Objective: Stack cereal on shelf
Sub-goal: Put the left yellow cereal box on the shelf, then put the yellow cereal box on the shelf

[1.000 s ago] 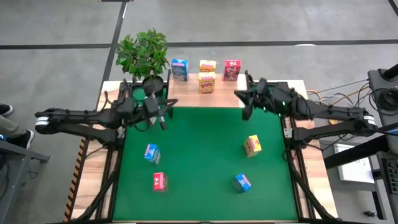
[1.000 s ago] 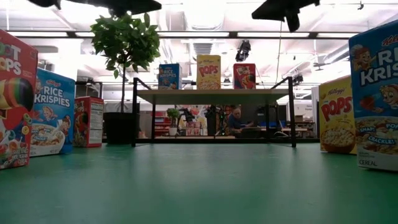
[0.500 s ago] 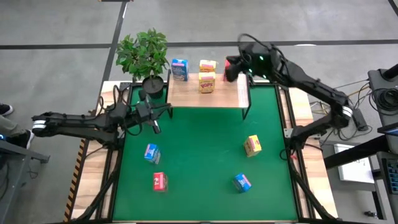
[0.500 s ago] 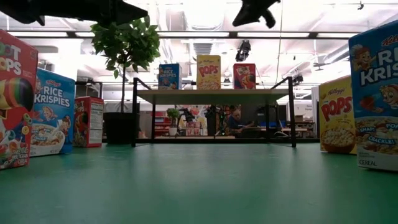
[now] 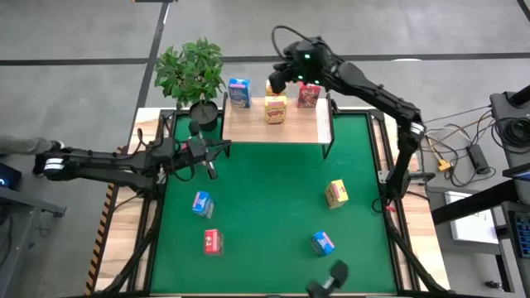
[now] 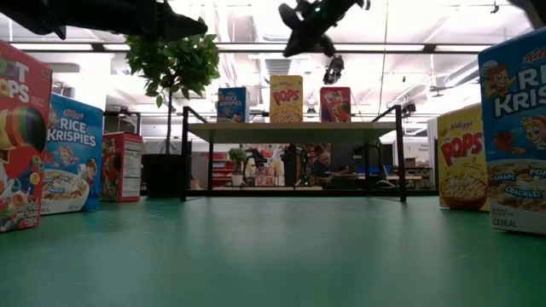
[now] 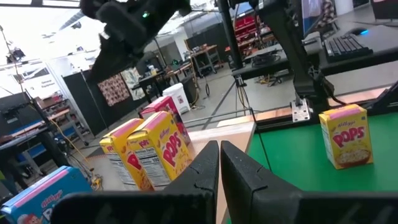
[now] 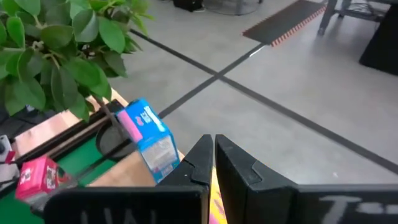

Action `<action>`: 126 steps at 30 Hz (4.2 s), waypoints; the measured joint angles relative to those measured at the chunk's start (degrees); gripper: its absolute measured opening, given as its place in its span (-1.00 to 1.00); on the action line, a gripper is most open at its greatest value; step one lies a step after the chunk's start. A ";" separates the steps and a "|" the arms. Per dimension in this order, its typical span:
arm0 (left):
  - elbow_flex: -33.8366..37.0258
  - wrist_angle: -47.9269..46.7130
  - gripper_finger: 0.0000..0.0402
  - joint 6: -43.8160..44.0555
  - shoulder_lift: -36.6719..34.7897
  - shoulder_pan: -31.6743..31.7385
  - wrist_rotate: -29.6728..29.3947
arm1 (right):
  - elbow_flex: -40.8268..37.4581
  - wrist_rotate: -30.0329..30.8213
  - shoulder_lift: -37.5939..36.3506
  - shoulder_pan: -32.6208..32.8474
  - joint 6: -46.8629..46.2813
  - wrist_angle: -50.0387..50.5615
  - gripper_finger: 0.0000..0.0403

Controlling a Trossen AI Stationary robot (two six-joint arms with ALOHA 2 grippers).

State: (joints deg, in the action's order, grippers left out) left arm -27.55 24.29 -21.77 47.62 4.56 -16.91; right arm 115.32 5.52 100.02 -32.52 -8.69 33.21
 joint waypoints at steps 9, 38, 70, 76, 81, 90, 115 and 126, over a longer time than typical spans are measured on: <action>-0.03 -0.82 -1.00 0.01 -0.46 0.02 -0.02 | 8.80 0.08 9.17 0.36 0.53 5.34 -0.96; 0.04 -0.79 -1.00 -0.23 -0.55 0.02 -0.04 | 10.94 4.98 12.34 1.71 1.84 13.21 -0.96; 0.04 -0.76 -1.00 -0.06 -0.56 0.02 -0.04 | 17.88 5.07 12.02 3.02 5.58 15.98 -0.96; 0.04 -0.76 -1.00 0.49 -0.57 0.02 -0.04 | 19.40 5.13 9.83 3.55 7.90 20.85 -0.96; 0.04 -0.76 -1.00 1.56 -0.57 0.02 -0.04 | 19.25 8.85 9.46 2.76 9.52 29.26 -0.96; 0.04 -0.81 -1.00 4.92 -0.57 -0.19 -0.04 | 18.99 9.11 3.21 6.39 14.23 28.23 -0.96; 0.04 -4.01 -1.00 12.47 -2.99 -12.20 -0.04 | -16.59 9.52 -15.90 35.00 4.85 15.93 -0.96; 0.04 -4.93 -1.00 14.39 -2.22 -17.15 -0.02 | -35.73 8.90 -23.58 38.68 -20.05 22.07 -0.96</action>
State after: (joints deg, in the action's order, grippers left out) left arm -27.51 19.36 -7.38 45.39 -12.59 -16.93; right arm 79.59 14.43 76.44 6.16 -28.74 55.28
